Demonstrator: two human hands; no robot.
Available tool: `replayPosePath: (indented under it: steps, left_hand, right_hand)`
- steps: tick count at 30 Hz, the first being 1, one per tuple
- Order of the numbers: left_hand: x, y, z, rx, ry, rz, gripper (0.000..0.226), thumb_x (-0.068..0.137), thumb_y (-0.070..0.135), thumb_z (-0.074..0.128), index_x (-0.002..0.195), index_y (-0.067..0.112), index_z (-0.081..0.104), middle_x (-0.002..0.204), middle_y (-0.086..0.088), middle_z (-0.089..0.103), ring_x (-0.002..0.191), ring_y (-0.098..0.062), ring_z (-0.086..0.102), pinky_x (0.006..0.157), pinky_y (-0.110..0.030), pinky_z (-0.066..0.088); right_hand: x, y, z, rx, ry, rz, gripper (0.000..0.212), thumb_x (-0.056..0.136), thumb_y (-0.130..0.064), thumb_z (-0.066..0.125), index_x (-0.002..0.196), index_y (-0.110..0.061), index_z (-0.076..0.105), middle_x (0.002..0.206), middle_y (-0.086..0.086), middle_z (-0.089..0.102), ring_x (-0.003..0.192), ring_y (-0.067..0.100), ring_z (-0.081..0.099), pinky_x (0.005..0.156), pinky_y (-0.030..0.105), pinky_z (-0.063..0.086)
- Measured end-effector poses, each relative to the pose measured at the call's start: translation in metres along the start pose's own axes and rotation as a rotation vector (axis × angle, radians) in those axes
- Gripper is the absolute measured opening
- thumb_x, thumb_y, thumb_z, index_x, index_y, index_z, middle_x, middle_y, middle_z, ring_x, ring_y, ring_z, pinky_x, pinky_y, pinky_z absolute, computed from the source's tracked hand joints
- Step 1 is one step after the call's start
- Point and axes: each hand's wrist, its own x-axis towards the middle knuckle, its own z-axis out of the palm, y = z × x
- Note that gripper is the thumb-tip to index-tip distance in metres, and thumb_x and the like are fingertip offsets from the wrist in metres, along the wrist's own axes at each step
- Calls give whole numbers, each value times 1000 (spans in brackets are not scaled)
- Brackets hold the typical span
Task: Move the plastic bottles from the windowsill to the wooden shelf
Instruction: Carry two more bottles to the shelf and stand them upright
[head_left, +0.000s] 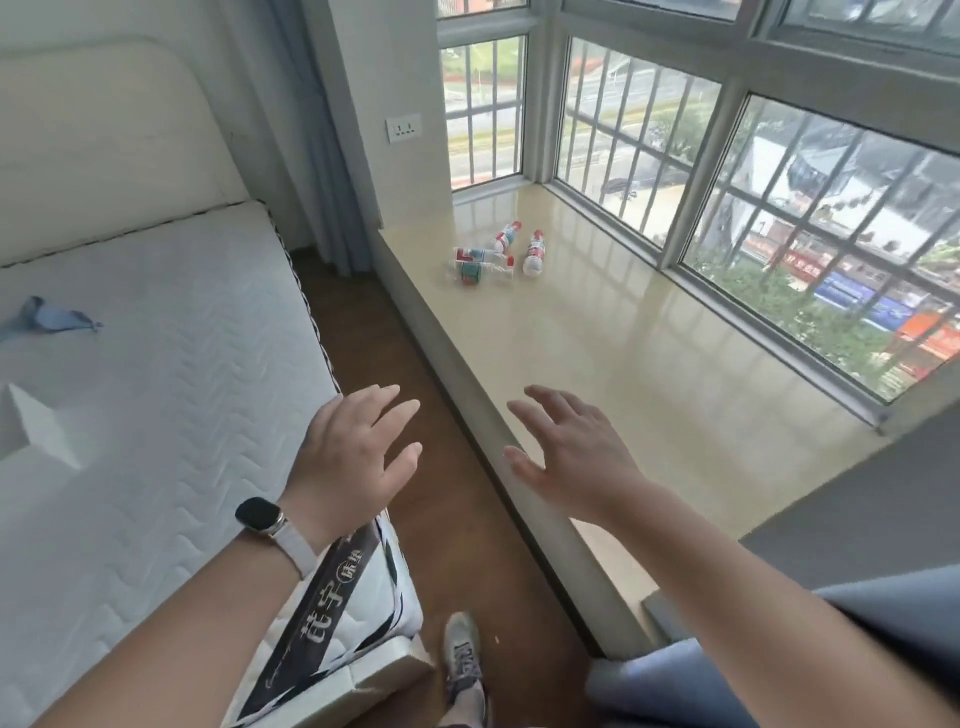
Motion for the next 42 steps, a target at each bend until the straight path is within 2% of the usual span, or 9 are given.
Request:
replayPosePath:
  steps: [6, 11, 16, 20, 32, 42]
  left_hand:
    - [70, -52, 35, -41, -4, 20, 48, 86, 44, 50, 124, 20, 67, 130, -7, 62, 123, -28, 55, 106, -53, 40]
    - [120, -104, 52, -49, 5, 28, 47, 86, 43, 53, 126, 20, 66, 131, -7, 62, 124, -27, 54, 107, -52, 38]
    - [146, -140, 60, -48, -8, 32, 46, 85, 40, 58, 126, 20, 65, 130, -8, 62, 122, -29, 55, 105, -53, 40]
    - [155, -161, 62, -65, -21, -8, 48, 87, 43, 51, 126, 20, 65, 130, -9, 61, 123, -31, 55, 104, -53, 42]
    - [200, -197, 79, -33, -44, -101, 48, 87, 42, 50, 126, 18, 64, 131, -11, 61, 122, -33, 55, 103, -54, 43]
    - [314, -210, 113, 36, -111, -121, 49, 89, 45, 46, 129, 21, 62, 133, -8, 61, 125, -29, 53, 106, -53, 40]
  right_hand:
    - [88, 6, -4, -65, -67, 32, 59, 98, -56, 36, 150, -30, 31, 160, -3, 23, 146, 20, 19, 116, 37, 18]
    - [161, -3, -11, -101, -50, 36, 60, 97, -56, 36, 151, -29, 31, 160, -2, 24, 145, 22, 21, 116, 38, 19]
    - [204, -9, -4, -140, -91, 25, 61, 98, -58, 33, 151, -30, 30, 160, -2, 24, 146, 21, 19, 116, 39, 19]
    - [230, -13, -3, -152, -83, 12, 58, 98, -57, 36, 150, -31, 32, 159, -4, 25, 145, 19, 20, 115, 37, 20]
    - [315, 2, 16, -123, -101, -86, 57, 98, -55, 38, 149, -28, 37, 157, -1, 31, 144, 22, 26, 114, 40, 24]
    - [427, 72, -3, -91, -52, -134, 57, 98, -55, 38, 147, -27, 38, 157, 1, 33, 143, 24, 27, 113, 40, 25]
